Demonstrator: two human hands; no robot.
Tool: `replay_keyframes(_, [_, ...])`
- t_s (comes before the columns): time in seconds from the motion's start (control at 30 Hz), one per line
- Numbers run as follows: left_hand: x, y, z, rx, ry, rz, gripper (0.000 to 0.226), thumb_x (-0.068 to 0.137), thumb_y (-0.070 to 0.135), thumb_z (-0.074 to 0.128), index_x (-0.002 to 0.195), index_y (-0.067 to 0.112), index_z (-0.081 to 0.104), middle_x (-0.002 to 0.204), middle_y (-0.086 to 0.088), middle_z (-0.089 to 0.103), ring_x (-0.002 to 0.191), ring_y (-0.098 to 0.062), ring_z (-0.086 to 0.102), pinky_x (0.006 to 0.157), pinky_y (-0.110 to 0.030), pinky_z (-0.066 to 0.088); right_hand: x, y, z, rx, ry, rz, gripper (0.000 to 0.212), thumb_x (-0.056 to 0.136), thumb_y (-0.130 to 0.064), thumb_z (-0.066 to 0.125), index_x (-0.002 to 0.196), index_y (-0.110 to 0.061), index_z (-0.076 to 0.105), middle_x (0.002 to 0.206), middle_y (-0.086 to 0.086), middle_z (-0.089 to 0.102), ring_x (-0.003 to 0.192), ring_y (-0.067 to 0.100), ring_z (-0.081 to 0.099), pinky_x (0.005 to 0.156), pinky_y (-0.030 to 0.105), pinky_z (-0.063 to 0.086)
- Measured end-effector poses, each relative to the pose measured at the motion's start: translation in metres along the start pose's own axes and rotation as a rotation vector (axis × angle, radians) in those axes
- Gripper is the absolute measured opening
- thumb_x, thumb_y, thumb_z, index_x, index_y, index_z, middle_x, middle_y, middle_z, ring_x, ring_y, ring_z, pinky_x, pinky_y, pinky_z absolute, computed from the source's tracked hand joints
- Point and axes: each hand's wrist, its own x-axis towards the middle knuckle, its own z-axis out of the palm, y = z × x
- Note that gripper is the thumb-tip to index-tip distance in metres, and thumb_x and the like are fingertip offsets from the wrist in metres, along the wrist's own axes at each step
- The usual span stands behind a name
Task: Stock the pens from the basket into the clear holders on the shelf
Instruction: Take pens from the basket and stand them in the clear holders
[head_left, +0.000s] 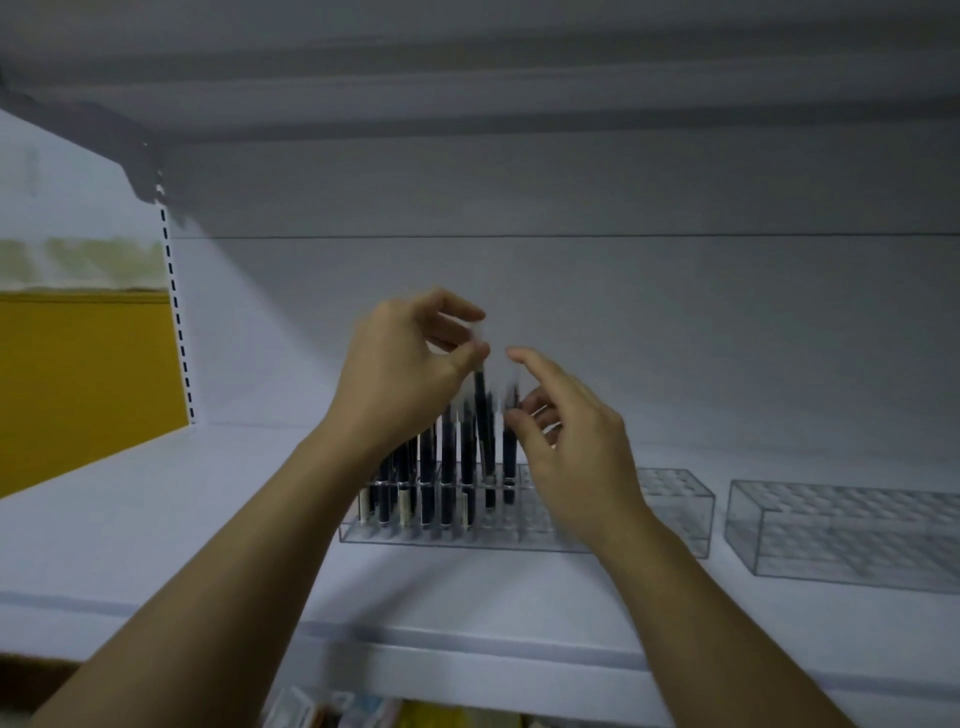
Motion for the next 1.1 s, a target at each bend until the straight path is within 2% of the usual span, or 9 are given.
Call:
replay_keyframes(0.1, [0.0, -0.003, 0.007, 0.113, -0.131, -0.05, 0.016, 0.087, 0.031, 0.067, 0.103, 0.029, 0.065, 0.099, 0.015, 0.064, 0.092, -0.001, 0.059, 0.08, -0.02, 0.046, -0.001, 0.006, -0.003, -0.021, -0.109, 0.09, 0.057, 0.097, -0.023, 0.054, 0.143, -0.049, 0.032, 0.083, -0.015, 0.056, 0.072, 0.003, 0.057, 0.065, 0.018, 0.046])
replay_keyframes(0.2, [-0.003, -0.01, 0.014, 0.26, -0.1, -0.068, 0.008, 0.087, 0.034, 0.065, 0.095, 0.032, 0.067, 0.124, 0.007, 0.056, 0.117, -0.014, 0.049, 0.1, -0.031, 0.036, -0.004, 0.007, -0.003, -0.081, -0.173, 0.106, 0.057, 0.098, -0.022, 0.051, 0.144, -0.049, 0.031, 0.08, -0.015, 0.058, 0.066, 0.002, 0.056, 0.057, 0.012, 0.039])
replay_keyframes(0.3, [-0.005, -0.012, 0.014, 0.358, -0.048, -0.021, 0.008, 0.088, 0.037, 0.064, 0.095, 0.034, 0.066, 0.126, 0.008, 0.057, 0.122, -0.016, 0.046, 0.111, -0.046, 0.029, -0.005, 0.004, -0.004, -0.095, -0.178, 0.11, 0.064, 0.096, -0.016, 0.052, 0.146, -0.049, 0.028, 0.082, -0.01, 0.06, 0.064, 0.008, 0.056, 0.058, 0.017, 0.045])
replay_keyframes(0.43, [-0.01, -0.009, 0.013, 0.47, -0.047, 0.026, 0.015, 0.089, 0.041, 0.061, 0.103, 0.035, 0.065, 0.128, 0.01, 0.057, 0.127, -0.016, 0.043, 0.117, -0.051, 0.015, -0.007, 0.001, -0.005, -0.089, -0.176, 0.123, 0.074, 0.093, -0.012, 0.056, 0.147, -0.049, 0.021, 0.082, -0.008, 0.061, 0.062, 0.008, 0.054, 0.061, 0.022, 0.049])
replay_keyframes(0.57, [-0.019, -0.003, 0.013, 0.525, -0.064, 0.048, 0.026, 0.09, 0.039, 0.061, 0.115, 0.035, 0.062, 0.131, 0.01, 0.055, 0.131, -0.017, 0.038, 0.119, -0.051, 0.009, -0.012, -0.001, -0.006, -0.046, -0.171, 0.174, 0.076, 0.092, -0.011, 0.059, 0.149, -0.045, 0.021, 0.086, -0.01, 0.062, 0.073, 0.009, 0.06, 0.072, 0.028, 0.055])
replay_keyframes(0.67, [-0.027, 0.0, 0.011, 0.539, -0.092, 0.069, 0.037, 0.09, 0.04, 0.059, 0.127, 0.036, 0.056, 0.137, 0.011, 0.051, 0.135, -0.015, 0.033, 0.119, -0.049, 0.005, -0.022, -0.003, -0.009, 0.01, -0.183, 0.223, 0.076, 0.092, -0.016, 0.062, 0.149, -0.043, 0.02, 0.107, -0.013, 0.057, 0.092, 0.007, 0.059, 0.086, 0.027, 0.053])
replay_keyframes(0.73, [-0.034, 0.001, 0.008, 0.529, -0.073, 0.093, 0.043, 0.09, 0.038, 0.059, 0.132, 0.035, 0.052, 0.14, 0.009, 0.048, 0.136, -0.016, 0.032, 0.12, -0.046, 0.006, -0.032, -0.006, -0.014, 0.0, -0.194, 0.207, 0.074, 0.093, -0.021, 0.061, 0.149, -0.044, 0.019, 0.119, -0.016, 0.048, 0.106, 0.004, 0.052, 0.093, 0.024, 0.046])
replay_keyframes(0.9, [-0.057, 0.009, 0.003, 0.494, 0.029, 0.188, 0.043, 0.085, 0.027, 0.069, 0.126, 0.023, 0.06, 0.132, 0.0, 0.057, 0.131, -0.023, 0.042, 0.116, -0.043, 0.016, -0.056, -0.016, -0.031, -0.071, -0.172, 0.129, 0.065, 0.094, -0.026, 0.06, 0.146, -0.045, 0.025, 0.14, -0.016, 0.038, 0.125, 0.005, 0.043, 0.102, 0.023, 0.037])
replay_keyframes(1.1, [-0.108, 0.016, 0.006, 0.456, 0.056, 0.234, 0.045, 0.072, 0.018, 0.08, 0.114, 0.018, 0.067, 0.116, -0.002, 0.065, 0.114, -0.027, 0.056, 0.1, -0.043, 0.04, -0.091, -0.036, -0.054, -0.142, -0.137, 0.075, 0.06, 0.093, -0.031, 0.059, 0.145, -0.043, 0.031, 0.14, -0.017, 0.039, 0.127, 0.006, 0.039, 0.104, 0.022, 0.034])
